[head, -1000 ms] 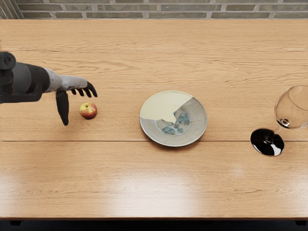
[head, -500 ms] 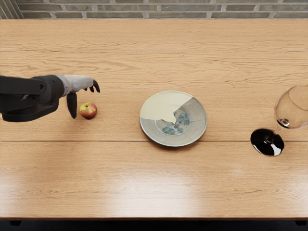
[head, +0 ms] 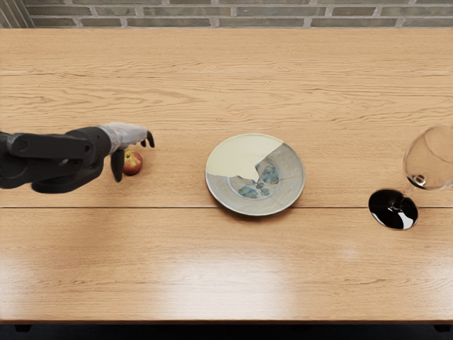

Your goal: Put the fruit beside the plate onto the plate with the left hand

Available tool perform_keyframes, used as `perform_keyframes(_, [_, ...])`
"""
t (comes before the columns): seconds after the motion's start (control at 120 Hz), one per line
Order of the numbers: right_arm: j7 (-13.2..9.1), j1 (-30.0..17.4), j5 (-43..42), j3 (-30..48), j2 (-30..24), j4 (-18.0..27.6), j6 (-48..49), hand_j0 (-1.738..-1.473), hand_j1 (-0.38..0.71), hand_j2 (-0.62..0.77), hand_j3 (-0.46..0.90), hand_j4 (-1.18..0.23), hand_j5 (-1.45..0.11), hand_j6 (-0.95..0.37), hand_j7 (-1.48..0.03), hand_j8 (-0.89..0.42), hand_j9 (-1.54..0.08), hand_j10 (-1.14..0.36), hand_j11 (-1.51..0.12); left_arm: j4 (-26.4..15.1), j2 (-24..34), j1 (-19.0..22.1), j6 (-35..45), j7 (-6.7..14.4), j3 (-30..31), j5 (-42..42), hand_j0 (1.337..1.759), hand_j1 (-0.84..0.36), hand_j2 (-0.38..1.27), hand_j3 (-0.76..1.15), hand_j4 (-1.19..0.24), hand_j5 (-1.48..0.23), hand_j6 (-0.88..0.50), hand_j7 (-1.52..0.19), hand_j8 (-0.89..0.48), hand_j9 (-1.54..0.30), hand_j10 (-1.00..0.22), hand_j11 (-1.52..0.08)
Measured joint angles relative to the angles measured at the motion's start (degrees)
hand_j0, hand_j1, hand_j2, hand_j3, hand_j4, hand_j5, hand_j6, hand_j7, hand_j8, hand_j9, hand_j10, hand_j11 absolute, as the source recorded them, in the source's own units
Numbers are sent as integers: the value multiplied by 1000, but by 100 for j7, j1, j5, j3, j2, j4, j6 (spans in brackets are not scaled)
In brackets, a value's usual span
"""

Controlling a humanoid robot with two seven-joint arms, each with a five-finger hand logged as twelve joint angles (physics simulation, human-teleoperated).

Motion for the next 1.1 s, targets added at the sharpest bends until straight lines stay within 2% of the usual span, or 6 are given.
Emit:
perform_keyframes(0.383, [0, 1, 0, 0, 0, 0, -1, -1658, -310, -7, 0, -33, -43, -33, -43, -33, -43, -33, -43, 491, -311, 380, 159, -47, -97, 214, 1658, -25, 63, -2, -313, -407, -313, -400, -314, -406, -314, -406])
perform_keyframes(0.408, [0, 1, 0, -1, 0, 1, -1, -1658, -310, -7, 0, -33, -43, -33, -43, -33, -43, -33, -43, 521, -334, 411, 167, -41, -101, 225, 1661, -29, -3, 153, -324, -399, -207, -565, -316, -405, -316, -405])
perform_keyframes(0.45, [0, 0, 0, -1, 0, 0, -1, -1658, -310, -7, 0, -33, -43, -33, -43, -33, -43, -33, -43, 560, -349, 434, 167, -49, -109, 238, 1661, -29, -45, 271, -331, -395, -157, -671, -317, -405, -317, -405])
perform_keyframes(0.475, [0, 0, 0, 0, 0, 0, -2, -1658, -310, -7, 0, -33, -43, -33, -43, -33, -43, -33, -43, 577, -359, 449, 171, -49, -112, 247, 1662, -33, -78, 369, -277, -493, -126, -726, -317, -406, -317, -405])
perform_keyframes(0.733, [0, 0, 0, -1, 0, 1, 0, -1658, -310, -7, 0, -33, -43, -33, -43, -33, -43, -33, -43, 408, -176, 444, 160, -115, -320, 235, 1658, -51, 34, 108, -326, -463, -286, -524, -337, -435, -336, -434])
perform_keyframes(1.1, [0, 0, 0, 0, 0, -1, 0, -1658, -310, -7, 0, -33, -43, -33, -43, -33, -43, -33, -43, 124, 139, 444, 246, -212, -348, 234, 1658, -154, 80, 18, -420, -551, -413, -561, -422, -546, -421, -546])
